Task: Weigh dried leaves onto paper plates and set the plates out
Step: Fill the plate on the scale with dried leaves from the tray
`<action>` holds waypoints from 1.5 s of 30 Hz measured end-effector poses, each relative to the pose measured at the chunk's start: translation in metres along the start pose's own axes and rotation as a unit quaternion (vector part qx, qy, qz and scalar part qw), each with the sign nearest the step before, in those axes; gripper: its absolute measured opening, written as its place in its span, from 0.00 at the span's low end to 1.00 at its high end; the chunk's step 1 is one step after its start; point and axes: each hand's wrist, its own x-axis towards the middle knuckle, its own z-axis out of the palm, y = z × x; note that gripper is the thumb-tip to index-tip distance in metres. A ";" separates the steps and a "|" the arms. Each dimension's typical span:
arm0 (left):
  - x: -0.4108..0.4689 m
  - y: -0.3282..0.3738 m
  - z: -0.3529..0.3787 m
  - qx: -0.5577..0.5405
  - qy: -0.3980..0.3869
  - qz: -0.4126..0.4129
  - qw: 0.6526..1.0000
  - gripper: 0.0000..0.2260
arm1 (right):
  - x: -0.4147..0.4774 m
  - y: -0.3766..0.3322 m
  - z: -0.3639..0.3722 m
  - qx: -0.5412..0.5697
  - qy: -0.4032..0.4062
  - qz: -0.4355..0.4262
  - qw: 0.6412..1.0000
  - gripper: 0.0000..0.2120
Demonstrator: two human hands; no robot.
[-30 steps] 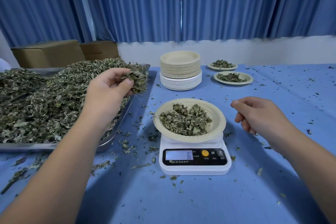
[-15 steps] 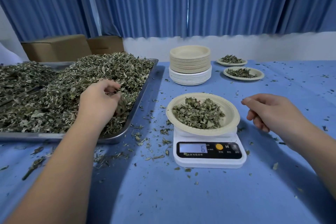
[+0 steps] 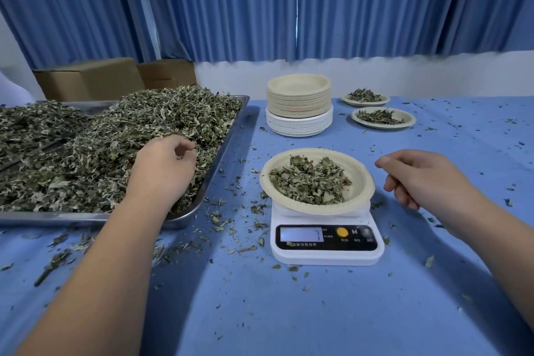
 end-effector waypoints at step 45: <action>-0.047 0.049 0.068 -0.277 -0.143 0.026 0.950 0.11 | 0.036 0.036 -0.035 0.327 0.202 0.185 0.905 0.06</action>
